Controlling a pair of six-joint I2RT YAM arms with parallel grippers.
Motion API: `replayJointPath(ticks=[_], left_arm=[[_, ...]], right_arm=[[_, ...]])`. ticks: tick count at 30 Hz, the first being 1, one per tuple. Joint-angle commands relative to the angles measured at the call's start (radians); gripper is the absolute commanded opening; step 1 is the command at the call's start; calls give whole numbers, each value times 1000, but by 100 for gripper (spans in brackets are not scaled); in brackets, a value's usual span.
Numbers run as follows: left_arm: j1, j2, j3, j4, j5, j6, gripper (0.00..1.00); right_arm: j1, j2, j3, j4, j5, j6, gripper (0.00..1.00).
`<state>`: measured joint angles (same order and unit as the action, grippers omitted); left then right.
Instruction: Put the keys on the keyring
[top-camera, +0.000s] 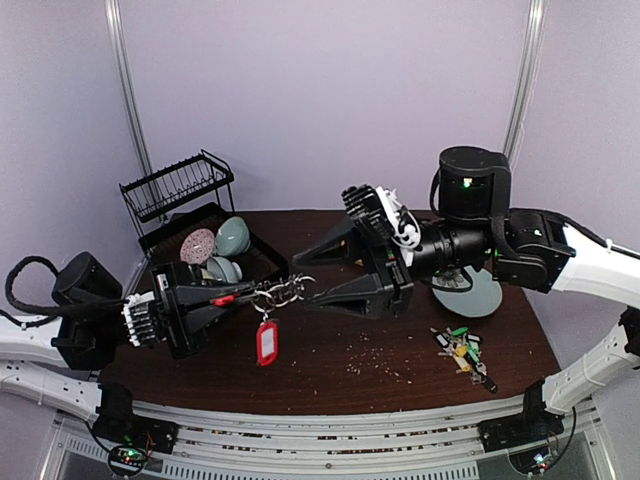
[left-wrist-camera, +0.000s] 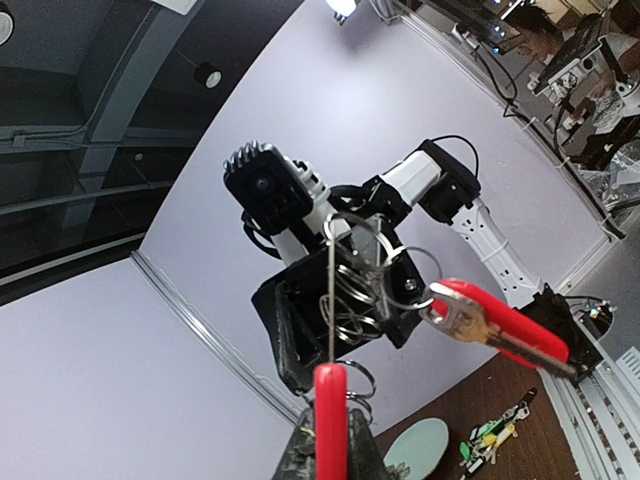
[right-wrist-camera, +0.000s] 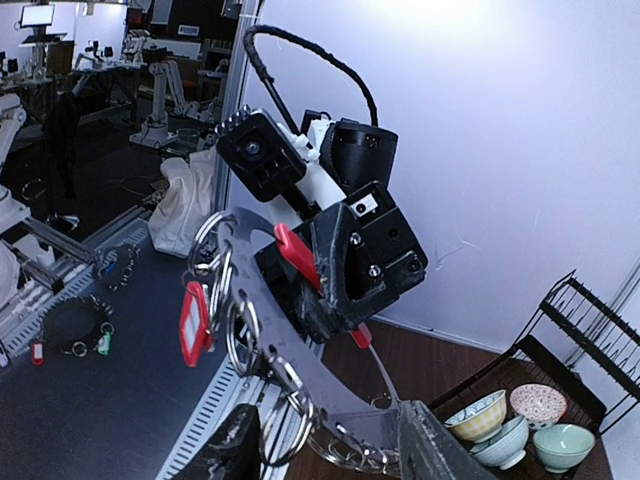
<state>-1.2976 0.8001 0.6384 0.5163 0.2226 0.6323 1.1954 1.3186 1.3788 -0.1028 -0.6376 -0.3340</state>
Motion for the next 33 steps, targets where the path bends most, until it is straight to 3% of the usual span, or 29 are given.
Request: replayJointPath(ticks=[1, 5, 14, 16, 21, 24, 26, 28, 33], left_arm=[[-2, 26, -24, 183, 23, -88, 0], [0, 47, -50, 275, 48, -155, 0], [0, 77, -93, 398, 40, -211, 0], [0, 65, -96, 389, 16, -189, 0], [0, -11, -74, 201, -136, 35, 0], [1, -42, -61, 141, -219, 170, 0], [0, -45, -56, 134, -272, 257, 0], [1, -37, -51, 134, -309, 323, 0], [0, -28, -45, 154, -324, 357, 0]], right_arm=[[7, 6, -30, 121, -22, 40, 45], [7, 8, -52, 171, -17, 51, 41], [7, 8, -56, 188, -34, 65, 54], [7, -21, -61, 184, -15, 77, 56], [-14, -164, -101, 168, 229, 192, 54], [-20, -219, -149, 172, 344, 288, 48], [-19, -217, -153, 171, 360, 371, 39], [-20, -188, -152, 209, 316, 453, 30], [-17, -64, -102, 300, 139, 580, 21]])
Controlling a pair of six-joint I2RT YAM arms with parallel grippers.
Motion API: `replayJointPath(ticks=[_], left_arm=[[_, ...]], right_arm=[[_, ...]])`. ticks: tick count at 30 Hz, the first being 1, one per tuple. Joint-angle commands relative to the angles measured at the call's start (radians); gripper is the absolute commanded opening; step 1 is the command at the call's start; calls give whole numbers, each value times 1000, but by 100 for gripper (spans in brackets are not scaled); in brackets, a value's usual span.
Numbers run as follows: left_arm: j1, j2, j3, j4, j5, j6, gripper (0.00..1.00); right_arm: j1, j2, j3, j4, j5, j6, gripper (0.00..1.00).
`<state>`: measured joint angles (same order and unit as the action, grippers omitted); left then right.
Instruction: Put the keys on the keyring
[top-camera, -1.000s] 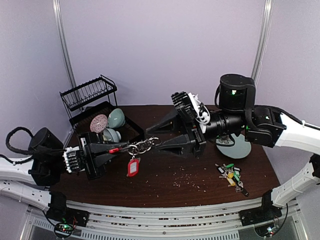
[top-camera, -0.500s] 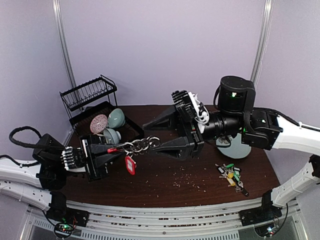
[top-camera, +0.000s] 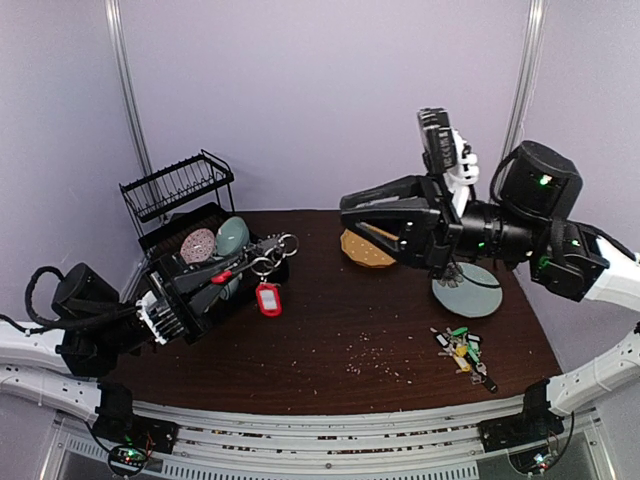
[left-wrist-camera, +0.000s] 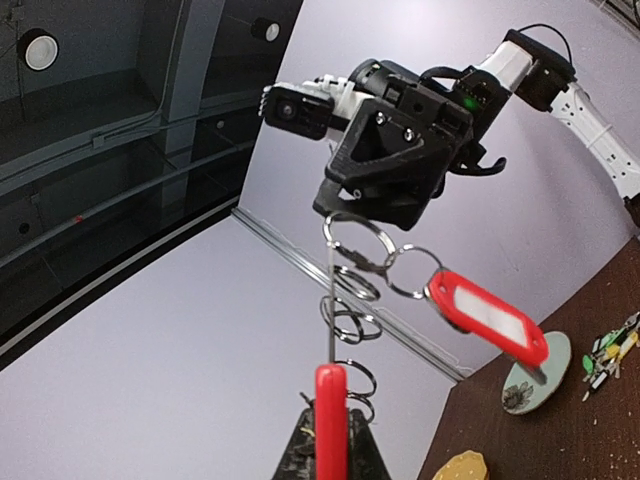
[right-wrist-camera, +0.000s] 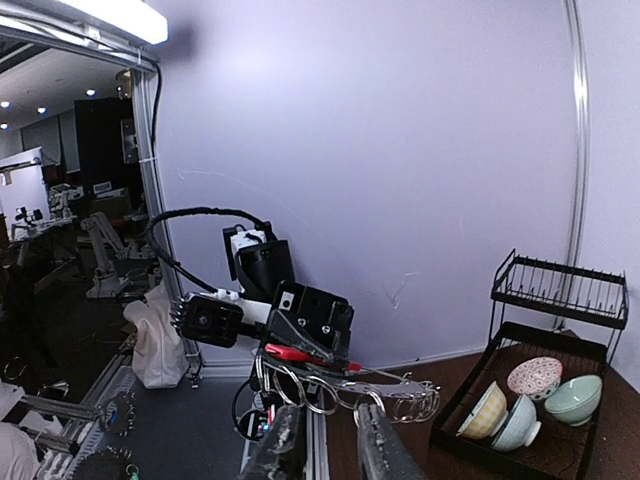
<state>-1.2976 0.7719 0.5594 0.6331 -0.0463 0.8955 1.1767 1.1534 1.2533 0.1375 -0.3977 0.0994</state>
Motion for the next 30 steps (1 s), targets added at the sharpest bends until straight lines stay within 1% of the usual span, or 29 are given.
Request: replayJointPath(ticks=[1, 2, 4, 9, 14, 18, 21, 23, 26, 28, 30], left_arm=[[0, 3, 33, 39, -56, 93, 0], [0, 4, 34, 42, -56, 90, 0], [0, 6, 29, 52, -52, 84, 0], [0, 20, 27, 62, -54, 82, 0], [0, 23, 25, 66, -54, 81, 0], [0, 7, 20, 78, -50, 73, 0], [0, -1, 19, 79, -47, 72, 0], [0, -2, 19, 78, -44, 72, 0], [0, -2, 22, 73, -47, 75, 0], [0, -1, 23, 73, -46, 74, 0], [0, 1, 24, 73, -46, 71, 0]], right_arm=[[3, 117, 28, 65, -102, 152, 17], [2, 127, 29, 71, -95, 150, 15], [2, 141, 23, 98, -87, 154, 14], [2, 168, 36, 121, -176, 145, 15], [3, 169, 34, 78, -151, 101, 14], [0, 154, 19, 31, -118, 54, 19], [-1, 133, 3, -3, -63, 28, 19], [-1, 117, -9, -13, -53, 19, 19], [0, 101, -17, -17, -86, 11, 19], [0, 99, -15, -15, -142, 6, 19], [1, 107, -19, 34, -188, 30, 20]])
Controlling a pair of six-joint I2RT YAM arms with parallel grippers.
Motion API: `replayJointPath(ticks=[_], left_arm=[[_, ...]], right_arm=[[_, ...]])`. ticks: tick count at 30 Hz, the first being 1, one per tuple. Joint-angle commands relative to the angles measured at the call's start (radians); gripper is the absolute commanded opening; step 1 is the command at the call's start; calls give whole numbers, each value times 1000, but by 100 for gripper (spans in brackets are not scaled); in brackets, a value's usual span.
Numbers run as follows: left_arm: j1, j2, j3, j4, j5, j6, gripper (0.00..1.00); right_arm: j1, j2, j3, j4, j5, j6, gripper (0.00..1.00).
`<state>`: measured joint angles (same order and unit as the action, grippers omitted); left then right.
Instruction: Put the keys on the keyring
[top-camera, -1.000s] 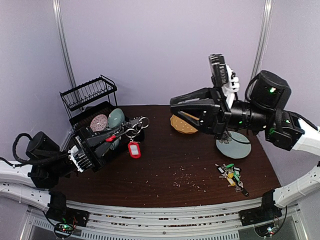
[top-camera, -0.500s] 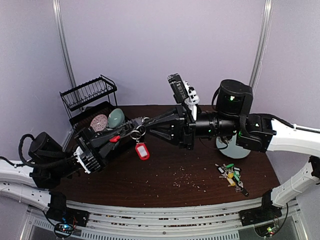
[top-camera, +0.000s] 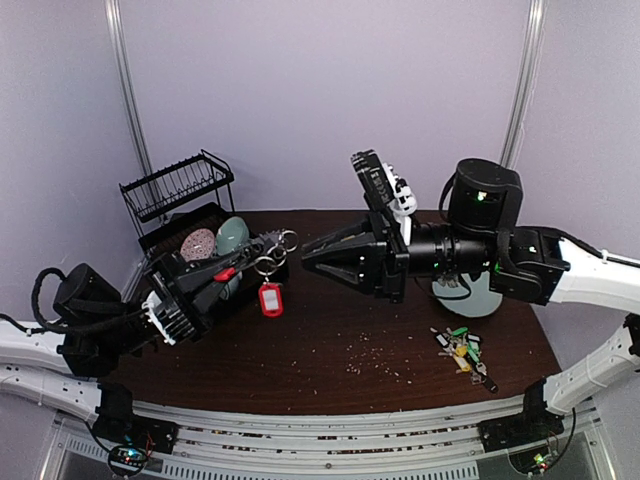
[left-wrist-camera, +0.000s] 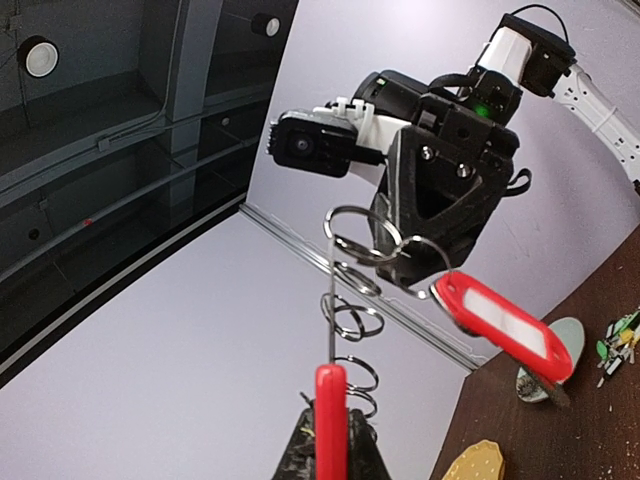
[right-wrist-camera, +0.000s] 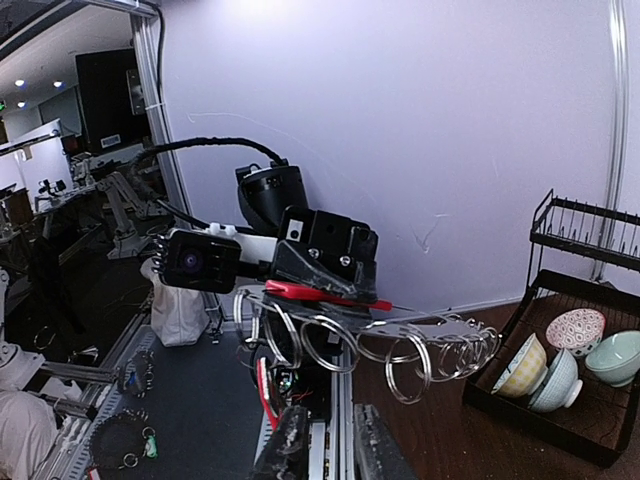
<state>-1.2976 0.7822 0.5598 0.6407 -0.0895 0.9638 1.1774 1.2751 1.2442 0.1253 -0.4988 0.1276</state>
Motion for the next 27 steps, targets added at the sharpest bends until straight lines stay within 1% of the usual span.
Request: replayJointPath(ticks=[1, 3, 6, 9, 21, 23, 27], left_arm=[[0, -9, 24, 65, -3, 3, 0], [0, -8, 23, 65, -3, -1, 0], [0, -8, 24, 65, -2, -2, 0], [0, -2, 25, 66, -3, -2, 0], [0, 3, 23, 57, -8, -5, 0], [0, 4, 23, 53, -12, -5, 0], [0, 5, 20, 50, -17, -4, 0]], right_arm=[[0, -8, -12, 81, -94, 22, 20], [2, 10, -10, 124, -100, 42, 21], [2, 27, -11, 151, -67, 46, 24], [3, 44, 2, 163, -108, 53, 25], [6, 66, 21, 194, -131, 74, 25], [5, 66, 22, 200, -130, 77, 23], [6, 66, 26, 201, -123, 78, 12]])
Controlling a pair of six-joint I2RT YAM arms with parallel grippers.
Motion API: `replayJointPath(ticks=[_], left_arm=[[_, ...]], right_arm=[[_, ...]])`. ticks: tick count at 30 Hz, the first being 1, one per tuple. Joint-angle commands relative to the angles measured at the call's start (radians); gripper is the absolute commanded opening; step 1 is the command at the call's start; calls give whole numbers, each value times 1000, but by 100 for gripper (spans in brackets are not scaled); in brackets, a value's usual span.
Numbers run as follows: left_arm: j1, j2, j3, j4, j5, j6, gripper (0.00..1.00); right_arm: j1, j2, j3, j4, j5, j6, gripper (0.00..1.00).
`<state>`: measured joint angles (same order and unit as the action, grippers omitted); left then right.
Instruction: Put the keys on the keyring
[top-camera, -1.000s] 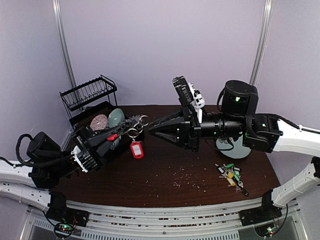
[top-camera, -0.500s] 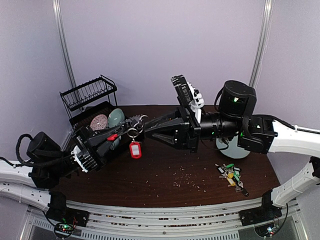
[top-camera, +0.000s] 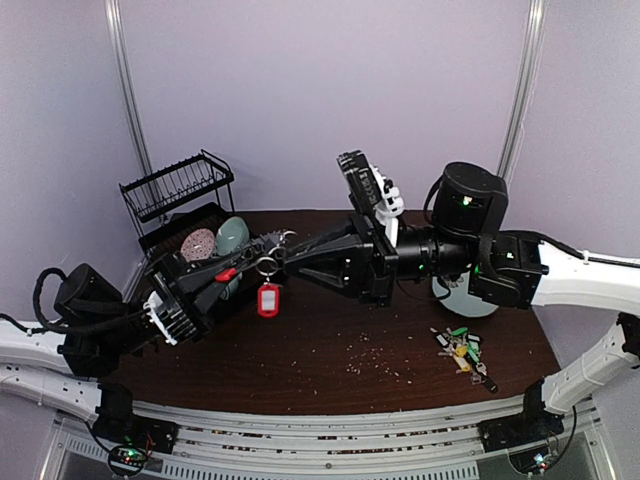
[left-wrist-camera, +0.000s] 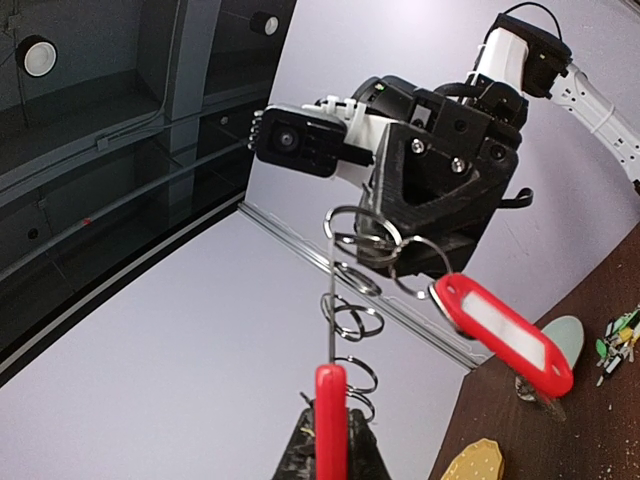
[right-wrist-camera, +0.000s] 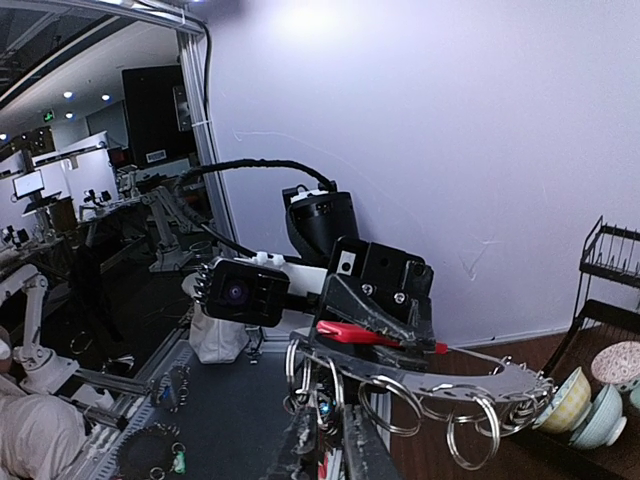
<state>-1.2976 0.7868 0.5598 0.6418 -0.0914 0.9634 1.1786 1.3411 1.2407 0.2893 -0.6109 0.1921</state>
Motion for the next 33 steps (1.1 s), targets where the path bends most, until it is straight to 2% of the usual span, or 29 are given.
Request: replayJointPath(ticks=[1, 3, 6, 11, 13, 17, 19, 24, 26, 28, 30, 33], left_arm=[[0, -1, 20, 48, -16, -6, 0], [0, -2, 19, 49, -17, -5, 0], [0, -4, 17, 48, -20, -5, 0], [0, -1, 15, 36, -44, 1, 0], [-1, -1, 13, 35, -46, 1, 0], [-2, -6, 10, 32, -46, -8, 0], [-2, -7, 7, 27, -50, -23, 0], [-2, -3, -27, 20, -62, -133, 2], [-1, -1, -41, 5, -46, -197, 31], [-1, -7, -50, -27, -4, -271, 51], [-1, -25, -55, -59, 50, -351, 64], [0, -48, -44, -123, 120, -454, 72]], right_arm=[[5, 1, 29, 35, -8, 14, 11], [6, 2, 32, 27, 0, 10, 7], [5, 3, 37, 12, 27, 8, 6], [6, 9, 36, 13, 26, 13, 12], [6, 8, 34, 15, 30, 13, 1], [5, -7, 20, 19, 52, 2, 0], [6, -22, 9, 11, 83, -13, 0], [5, -86, -12, -98, 286, -124, 0], [6, -122, -41, -119, 356, -193, 0], [5, -164, -74, -137, 429, -263, 0], [4, -192, -89, -182, 499, -329, 0], [6, -199, -84, -272, 549, -417, 0]])
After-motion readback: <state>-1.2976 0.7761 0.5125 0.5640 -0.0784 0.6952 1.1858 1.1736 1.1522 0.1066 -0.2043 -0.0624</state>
